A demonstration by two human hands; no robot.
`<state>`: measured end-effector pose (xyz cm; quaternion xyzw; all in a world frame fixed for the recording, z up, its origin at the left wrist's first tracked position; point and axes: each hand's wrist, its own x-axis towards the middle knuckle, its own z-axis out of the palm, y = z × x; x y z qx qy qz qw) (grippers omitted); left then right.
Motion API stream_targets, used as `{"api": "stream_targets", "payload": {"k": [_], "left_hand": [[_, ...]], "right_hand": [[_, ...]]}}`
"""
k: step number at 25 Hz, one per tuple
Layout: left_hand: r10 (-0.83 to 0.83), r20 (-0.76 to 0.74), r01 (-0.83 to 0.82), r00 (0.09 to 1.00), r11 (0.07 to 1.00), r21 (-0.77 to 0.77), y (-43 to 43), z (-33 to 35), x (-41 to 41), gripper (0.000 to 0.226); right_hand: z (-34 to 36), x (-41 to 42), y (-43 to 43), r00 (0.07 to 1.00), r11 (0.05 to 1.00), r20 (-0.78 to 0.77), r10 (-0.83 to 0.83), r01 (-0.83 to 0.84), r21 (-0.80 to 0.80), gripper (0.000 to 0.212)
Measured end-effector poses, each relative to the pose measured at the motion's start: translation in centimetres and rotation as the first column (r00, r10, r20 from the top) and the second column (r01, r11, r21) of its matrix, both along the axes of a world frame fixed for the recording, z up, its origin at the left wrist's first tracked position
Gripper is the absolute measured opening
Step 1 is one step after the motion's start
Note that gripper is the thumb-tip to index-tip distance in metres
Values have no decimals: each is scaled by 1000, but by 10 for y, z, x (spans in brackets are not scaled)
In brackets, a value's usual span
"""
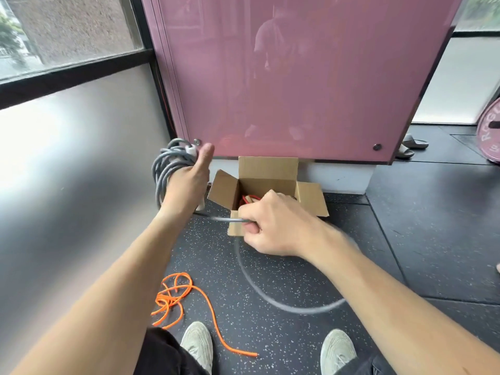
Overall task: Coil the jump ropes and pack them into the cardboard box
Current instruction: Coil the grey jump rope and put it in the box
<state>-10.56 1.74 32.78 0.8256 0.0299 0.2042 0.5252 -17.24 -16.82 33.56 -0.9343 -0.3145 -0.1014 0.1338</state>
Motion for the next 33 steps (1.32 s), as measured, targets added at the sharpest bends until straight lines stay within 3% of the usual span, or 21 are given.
{"api": "stream_targets", "payload": {"k": [2, 5, 6, 8, 11, 13, 15, 17, 19, 20, 23, 25, 26, 28, 29, 31, 33], "left_hand": [[-256, -131, 276, 958, 948, 161, 1, -2, -6, 69], [-556, -494, 728, 668, 626, 280, -19, 0, -33, 76], [-619, -525, 798, 585, 554, 236, -29, 0, -41, 67], [-702, -539, 862, 466, 498, 97, -48, 0, -55, 43], [-797, -553, 907, 243, 388, -161, -71, 1, -70, 30], [-904, -417, 877, 98, 276, -393, -78, 5, -78, 26], [-978, -202, 820, 41, 148, -553, -80, 13, -81, 30], [-996, 35, 780, 84, 44, -624, -76, 21, -78, 30], [-944, 229, 675, 237, -9, -737, -71, 33, -72, 34], [-889, 282, 625, 361, 7, -781, -69, 38, -68, 38], [-582, 231, 448, 780, 261, -855, -64, 43, -51, 45], [-356, 102, 264, 929, 444, -856, -54, 37, -37, 46], [-240, 30, 172, 970, 599, -782, -47, 32, -31, 47], [-41, -65, 13, 997, 919, -394, -31, 22, -23, 56], [-18, -81, 2, 997, 983, -184, -22, 19, -21, 61], [-216, -199, 231, 956, 971, 58, -7, 19, -25, 62], [-491, -468, 604, 735, 788, 121, -1, 16, -34, 63]], "right_hand": [[5, 5, -7, 976, 990, 196, -99, 77, 115, 20], [10, 20, -33, 913, 908, 264, -311, 203, 368, 19], [8, 23, -40, 899, 886, 261, -351, 228, 405, 21], [5, 27, -46, 884, 868, 287, -370, 219, 446, 26], [-5, 30, -47, 899, 870, 273, -343, 195, 452, 35], [-14, 39, -48, 927, 815, 108, -358, 254, 520, 34], [-16, 42, -50, 937, 727, -114, -330, 329, 603, 33], [-18, 41, -51, 932, 781, -220, -289, 363, 509, 25], [-25, 34, -43, 919, 917, -292, -266, 334, 218, 18], [-30, 30, -35, 907, 948, -332, -257, 304, 98, 14], [-36, 12, -4, 858, 966, -480, -186, 248, 69, 19], [-34, -1, 17, 882, 993, -459, -110, 115, -16, 19], [-31, -10, 25, 902, 995, -425, -80, 50, -83, 20], [-23, -23, 32, 945, 991, -326, -6, -38, -126, 17], [-19, -23, 30, 971, 996, -240, 10, -31, -84, 13], [-7, -15, 17, 998, 997, -17, -61, 61, 54, 9], [2, 2, -8, 971, 944, 79, -224, 196, 267, 10]]}}
